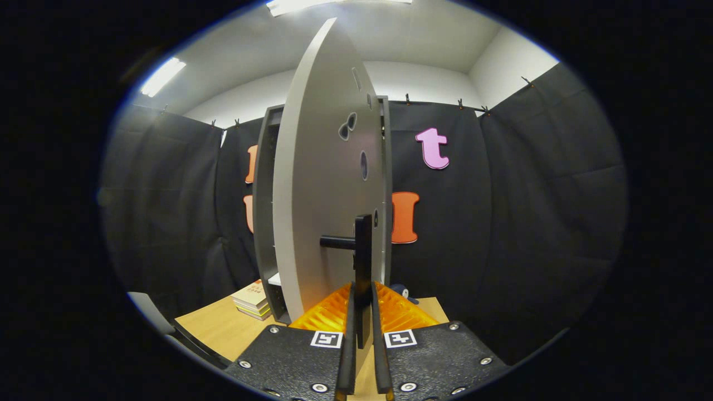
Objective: Open the shoe cabinet door, grab the shoes and put them into the shoe cabinet, then close the shoe cabinet door.
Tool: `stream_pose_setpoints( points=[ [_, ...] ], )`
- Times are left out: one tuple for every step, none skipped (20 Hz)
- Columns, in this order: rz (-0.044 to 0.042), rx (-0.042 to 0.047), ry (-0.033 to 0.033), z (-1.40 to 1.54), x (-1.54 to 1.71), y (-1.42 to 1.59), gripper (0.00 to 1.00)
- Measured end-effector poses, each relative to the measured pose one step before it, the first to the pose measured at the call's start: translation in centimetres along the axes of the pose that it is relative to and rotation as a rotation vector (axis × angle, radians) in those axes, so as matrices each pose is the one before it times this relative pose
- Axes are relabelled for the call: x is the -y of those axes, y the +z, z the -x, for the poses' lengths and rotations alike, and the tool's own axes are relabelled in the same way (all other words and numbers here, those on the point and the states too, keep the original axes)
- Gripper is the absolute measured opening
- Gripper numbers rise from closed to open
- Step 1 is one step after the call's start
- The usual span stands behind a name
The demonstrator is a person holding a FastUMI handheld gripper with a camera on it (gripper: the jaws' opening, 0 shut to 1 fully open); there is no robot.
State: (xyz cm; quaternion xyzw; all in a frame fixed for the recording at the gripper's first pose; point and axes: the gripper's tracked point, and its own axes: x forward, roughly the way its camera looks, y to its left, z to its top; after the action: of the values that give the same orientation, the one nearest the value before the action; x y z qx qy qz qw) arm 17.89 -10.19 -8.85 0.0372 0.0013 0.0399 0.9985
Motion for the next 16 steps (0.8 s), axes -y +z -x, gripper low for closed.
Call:
stream_pose_setpoints(
  points=[
    [-0.00498,0.00143,-0.00838,-0.186,0.845,0.184,0.13],
    [-0.00541,-0.00059,-0.00568,-0.087,0.765,0.038,0.13],
    [-0.00844,-0.00083,-0.00517,0.036,0.926,-0.081,0.09],
    [-0.01116,0.00232,0.00145,-0.197,0.865,-0.052,0.07],
    [-0.00945,-0.00183,-0.00128,0.171,0.681,-0.090,0.05],
    [-0.00212,0.00046,-0.00055,-0.153,0.701,0.097,0.05],
    [-0.00229,-0.00271,0.00515,0.007,0.376,-0.016,0.05],
    [-0.00041,-0.00405,0.00936,-0.110,0.111,-0.035,0.05],
    [-0.00008,0.00279,0.00854,-0.092,-0.021,0.021,0.05],
    [0.00509,-0.00326,0.01551,-0.047,-0.267,0.000,0.05],
    [0.00706,-0.00149,0.00687,-0.075,-0.203,-0.077,0.05],
    [0.00538,-0.00509,-0.00588,0.043,0.202,0.002,0.05],
    [-0.00492,-0.01056,-0.00595,0.067,0.129,-0.181,0.05],
    [-0.01615,-0.01299,-0.00899,0.339,0.021,-0.092,0.05],
    [-0.00019,-0.00485,-0.01449,0.389,0.081,-0.003,0.05],
    [0.01496,0.02068,-0.01943,0.715,0.066,0.651,0.05]
  ],
)
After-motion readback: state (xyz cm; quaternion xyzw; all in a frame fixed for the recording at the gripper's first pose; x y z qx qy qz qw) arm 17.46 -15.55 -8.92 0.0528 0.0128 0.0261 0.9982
